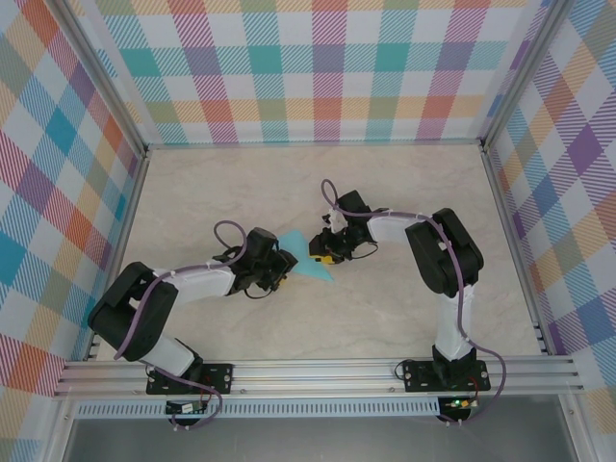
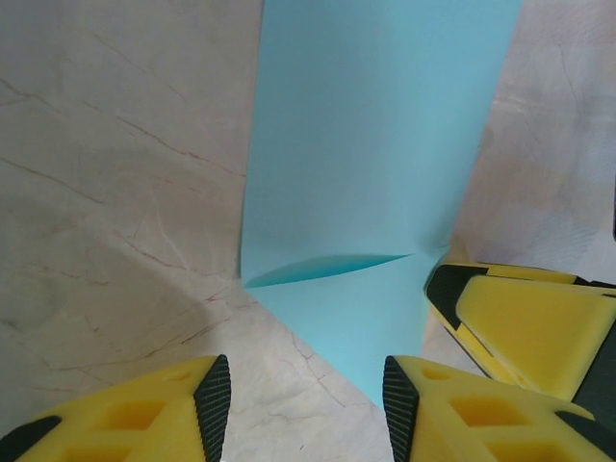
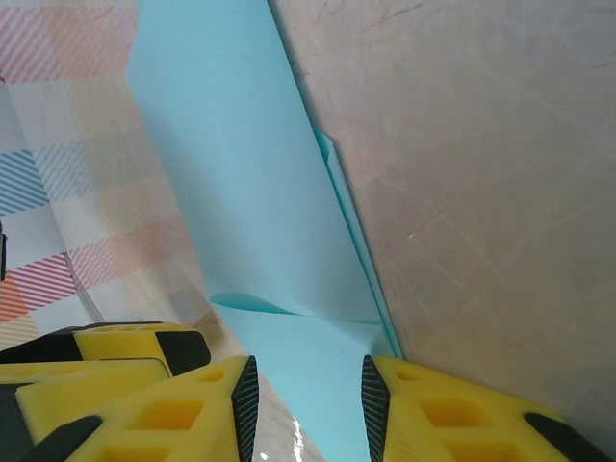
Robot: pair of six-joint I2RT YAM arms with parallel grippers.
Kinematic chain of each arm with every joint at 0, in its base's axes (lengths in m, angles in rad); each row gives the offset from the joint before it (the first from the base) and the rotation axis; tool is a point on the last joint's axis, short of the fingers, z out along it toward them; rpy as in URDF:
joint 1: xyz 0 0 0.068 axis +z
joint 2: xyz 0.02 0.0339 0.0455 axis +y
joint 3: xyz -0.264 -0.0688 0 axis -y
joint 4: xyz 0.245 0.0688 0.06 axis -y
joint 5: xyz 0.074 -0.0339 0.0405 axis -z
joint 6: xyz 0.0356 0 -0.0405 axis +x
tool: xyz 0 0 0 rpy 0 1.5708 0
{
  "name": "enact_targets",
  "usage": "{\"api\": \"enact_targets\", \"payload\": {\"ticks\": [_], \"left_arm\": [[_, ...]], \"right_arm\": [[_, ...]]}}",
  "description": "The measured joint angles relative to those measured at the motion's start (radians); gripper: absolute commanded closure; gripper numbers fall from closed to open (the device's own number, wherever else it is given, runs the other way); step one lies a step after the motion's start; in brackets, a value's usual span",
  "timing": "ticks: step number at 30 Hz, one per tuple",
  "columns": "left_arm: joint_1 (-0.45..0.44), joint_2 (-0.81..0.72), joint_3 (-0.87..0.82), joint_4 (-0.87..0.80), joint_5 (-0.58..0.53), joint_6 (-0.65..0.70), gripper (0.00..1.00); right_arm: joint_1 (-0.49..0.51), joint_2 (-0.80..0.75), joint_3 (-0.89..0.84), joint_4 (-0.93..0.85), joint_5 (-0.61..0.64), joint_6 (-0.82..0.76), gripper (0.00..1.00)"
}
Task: Fold a paper plane with a square sheet of paper (pick it up from the middle)
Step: Fold the wing for the fifth time at the center of the table.
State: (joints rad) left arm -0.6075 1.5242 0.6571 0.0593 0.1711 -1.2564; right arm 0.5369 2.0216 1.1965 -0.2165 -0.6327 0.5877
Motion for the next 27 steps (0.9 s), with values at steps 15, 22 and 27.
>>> {"api": "enact_targets", "payload": {"ticks": [15,22,27], "left_arm": [[-0.001,0.039,0.042,-0.023,-0.034,-0.004,0.53],[-0.001,0.05,0.047,-0.03,-0.034,-0.004,0.53],[-0.001,0.061,0.048,-0.031,-0.034,-0.004,0.54]], "right_arm": [[-0.007,0.0,-0.008,0.01,-0.008,0.005,0.66],[-0.018,0.006,-0.011,0.022,-0.03,0.034,0.66],[-0.028,0.011,-0.013,0.036,-0.06,0.062,0.66]]}}
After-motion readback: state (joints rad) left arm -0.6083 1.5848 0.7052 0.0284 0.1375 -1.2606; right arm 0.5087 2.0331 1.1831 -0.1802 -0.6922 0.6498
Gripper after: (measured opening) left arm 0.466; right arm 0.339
